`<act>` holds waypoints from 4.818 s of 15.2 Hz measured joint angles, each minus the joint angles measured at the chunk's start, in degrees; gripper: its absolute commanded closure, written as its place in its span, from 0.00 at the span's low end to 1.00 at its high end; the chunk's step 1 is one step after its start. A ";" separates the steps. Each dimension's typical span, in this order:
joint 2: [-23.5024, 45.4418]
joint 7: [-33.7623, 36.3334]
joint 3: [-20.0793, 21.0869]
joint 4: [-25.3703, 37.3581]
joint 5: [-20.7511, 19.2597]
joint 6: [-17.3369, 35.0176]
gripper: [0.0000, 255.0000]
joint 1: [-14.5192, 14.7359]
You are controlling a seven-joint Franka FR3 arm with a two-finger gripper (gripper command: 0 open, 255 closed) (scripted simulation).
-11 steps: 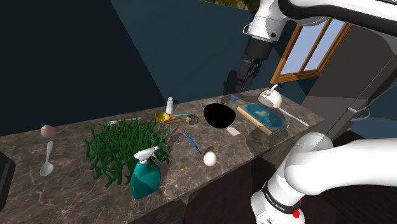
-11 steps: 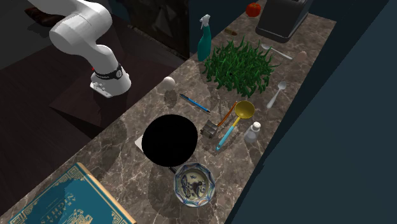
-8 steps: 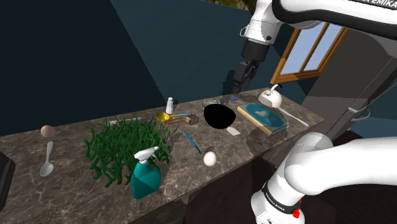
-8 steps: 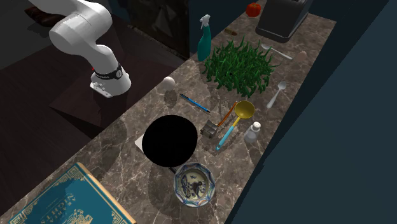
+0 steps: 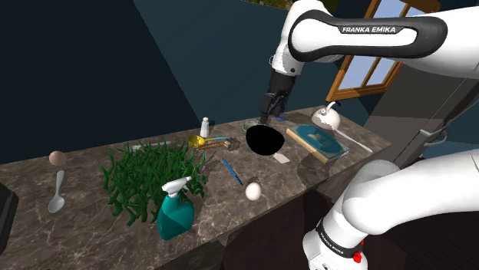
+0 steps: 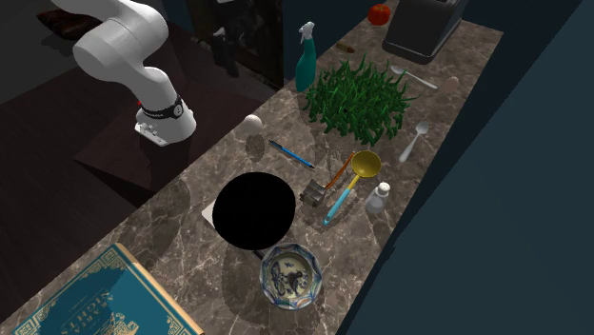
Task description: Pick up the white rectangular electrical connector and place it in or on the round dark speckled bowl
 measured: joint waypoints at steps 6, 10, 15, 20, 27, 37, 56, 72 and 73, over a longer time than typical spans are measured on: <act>9.30 -1.13 -1.02 -1.85 -1.01 11.49 0.00 -1.06; 17.08 -1.17 -1.29 -0.76 -1.22 18.46 0.00 -1.39; 28.30 -1.94 -2.15 2.24 -1.39 27.03 0.00 -2.02; 39.07 -2.45 -2.78 7.23 -1.12 33.15 0.00 -2.62; 51.00 -3.43 -3.30 13.85 -0.40 38.78 0.00 -3.65; 55.09 -3.84 -2.64 14.52 0.22 43.42 0.00 -3.62; 52.42 -3.27 -3.01 14.24 -0.31 39.91 1.00 -3.70; 44.08 -2.27 -3.52 16.94 -1.70 28.87 1.00 -3.48; 43.56 -2.18 -3.53 17.13 -1.79 28.17 1.00 -3.45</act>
